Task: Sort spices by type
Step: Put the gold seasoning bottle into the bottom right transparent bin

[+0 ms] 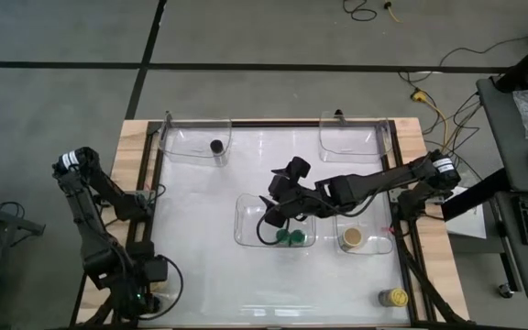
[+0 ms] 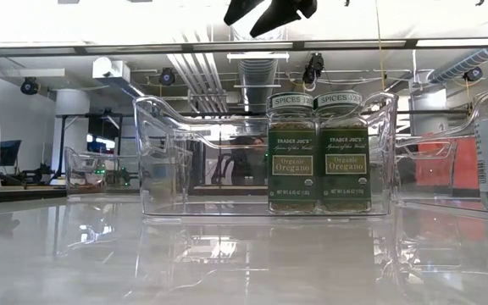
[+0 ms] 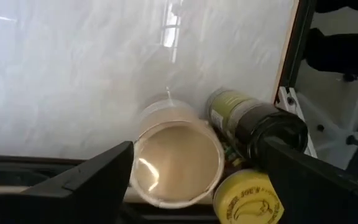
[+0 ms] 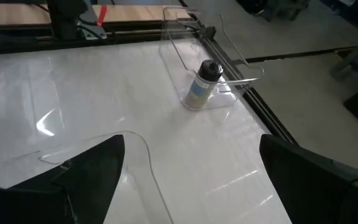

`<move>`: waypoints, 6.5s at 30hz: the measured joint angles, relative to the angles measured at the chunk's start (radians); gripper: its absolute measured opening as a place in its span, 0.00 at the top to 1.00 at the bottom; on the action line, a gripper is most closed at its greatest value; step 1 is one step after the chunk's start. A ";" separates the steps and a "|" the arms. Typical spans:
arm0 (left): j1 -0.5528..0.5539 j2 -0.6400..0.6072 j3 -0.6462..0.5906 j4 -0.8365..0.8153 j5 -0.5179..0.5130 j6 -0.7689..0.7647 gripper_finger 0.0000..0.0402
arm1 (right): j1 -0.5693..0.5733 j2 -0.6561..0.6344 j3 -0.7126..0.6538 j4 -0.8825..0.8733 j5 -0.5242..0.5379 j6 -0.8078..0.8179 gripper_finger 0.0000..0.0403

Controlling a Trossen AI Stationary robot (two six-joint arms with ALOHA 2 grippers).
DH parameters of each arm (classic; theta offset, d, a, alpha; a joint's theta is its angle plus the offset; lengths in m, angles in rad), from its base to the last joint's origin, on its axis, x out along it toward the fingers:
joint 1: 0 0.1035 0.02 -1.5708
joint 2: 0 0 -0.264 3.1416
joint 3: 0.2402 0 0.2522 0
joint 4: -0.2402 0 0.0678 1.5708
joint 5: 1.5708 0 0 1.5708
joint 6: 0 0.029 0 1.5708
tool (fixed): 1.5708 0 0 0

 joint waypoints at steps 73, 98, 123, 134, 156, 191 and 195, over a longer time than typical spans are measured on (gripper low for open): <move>0.006 -0.012 -0.083 0.016 -0.157 0.146 0.36 | -0.027 -0.031 0.124 -0.139 -0.048 0.049 0.09; 0.601 0.476 0.509 -0.037 -0.102 0.557 0.36 | 0.067 -0.224 0.283 -0.997 -0.216 -0.047 0.10; 0.647 0.719 0.743 -0.038 -0.064 0.378 0.36 | 0.086 -0.464 -0.078 -0.687 -0.348 -0.051 0.10; 0.664 0.821 0.858 -0.027 -0.064 0.365 0.36 | 0.148 -0.449 -0.084 -0.671 -0.424 -0.039 0.10; 0.653 0.862 1.032 -0.190 -0.159 0.428 0.11 | 0.245 -0.435 -0.090 -0.573 -0.416 0.039 0.10; 0.349 0.223 0.071 0.145 -0.332 0.447 0.11 | 0.310 0.256 0.186 -0.189 -0.293 0.365 0.10; 0.335 0.196 0.000 0.232 -0.331 0.460 0.11 | 0.304 0.329 0.279 -0.256 -0.280 0.376 0.10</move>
